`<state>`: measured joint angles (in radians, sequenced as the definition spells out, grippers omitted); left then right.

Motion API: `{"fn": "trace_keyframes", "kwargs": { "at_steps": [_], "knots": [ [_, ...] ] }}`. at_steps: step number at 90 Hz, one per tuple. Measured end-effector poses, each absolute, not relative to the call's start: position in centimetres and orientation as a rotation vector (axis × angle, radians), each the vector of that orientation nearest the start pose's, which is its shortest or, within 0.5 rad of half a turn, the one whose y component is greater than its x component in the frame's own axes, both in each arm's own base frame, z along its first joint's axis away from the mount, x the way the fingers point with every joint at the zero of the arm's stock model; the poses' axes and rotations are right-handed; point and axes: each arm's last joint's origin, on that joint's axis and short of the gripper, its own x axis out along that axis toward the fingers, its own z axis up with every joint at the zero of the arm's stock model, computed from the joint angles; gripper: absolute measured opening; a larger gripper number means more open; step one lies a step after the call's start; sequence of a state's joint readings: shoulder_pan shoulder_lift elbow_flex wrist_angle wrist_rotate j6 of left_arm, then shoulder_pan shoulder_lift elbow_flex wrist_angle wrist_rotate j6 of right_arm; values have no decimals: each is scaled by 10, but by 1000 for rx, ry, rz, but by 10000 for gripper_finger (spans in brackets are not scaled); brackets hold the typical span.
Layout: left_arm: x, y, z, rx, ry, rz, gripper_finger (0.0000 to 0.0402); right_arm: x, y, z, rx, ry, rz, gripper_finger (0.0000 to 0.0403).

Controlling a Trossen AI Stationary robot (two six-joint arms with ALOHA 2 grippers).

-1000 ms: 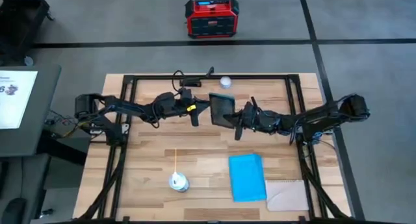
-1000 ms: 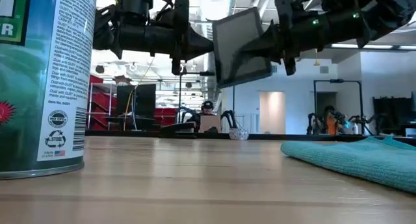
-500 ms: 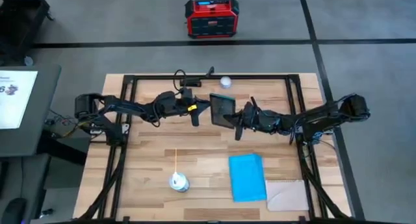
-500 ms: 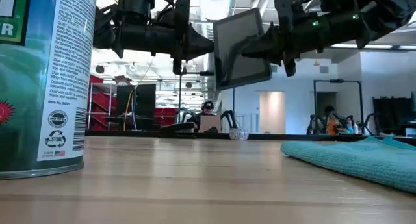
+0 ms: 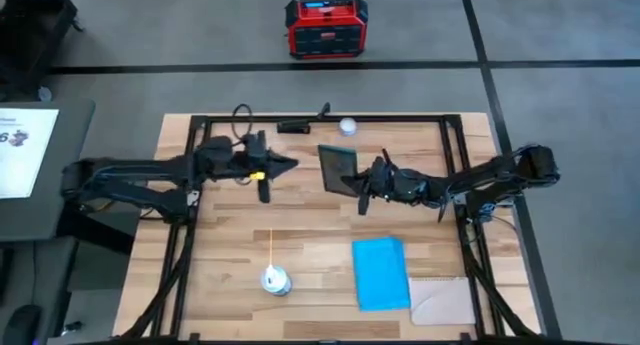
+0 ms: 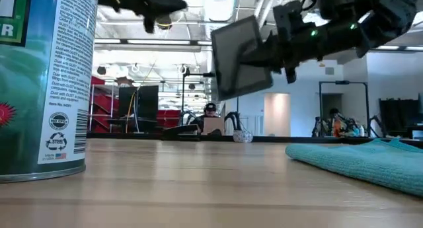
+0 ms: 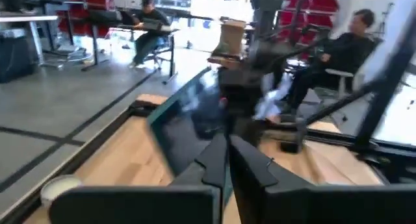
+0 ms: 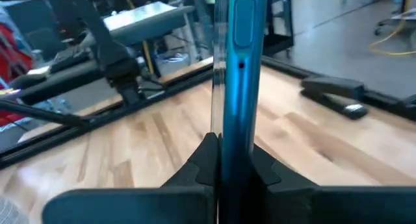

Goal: Apply microfiber cloth
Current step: Spray the front of the black tablet using the spray can

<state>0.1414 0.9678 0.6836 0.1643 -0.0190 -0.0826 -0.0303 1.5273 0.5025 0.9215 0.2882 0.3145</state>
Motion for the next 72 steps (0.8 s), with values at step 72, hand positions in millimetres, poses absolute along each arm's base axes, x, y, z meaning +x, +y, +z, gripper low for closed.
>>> {"fn": "trace_keyframes", "kwargs": {
  "at_steps": [72],
  "knots": [
    [170,-47,307,24,366,297,0,351,-41,174,199,37,-140,10]
  ]
}}
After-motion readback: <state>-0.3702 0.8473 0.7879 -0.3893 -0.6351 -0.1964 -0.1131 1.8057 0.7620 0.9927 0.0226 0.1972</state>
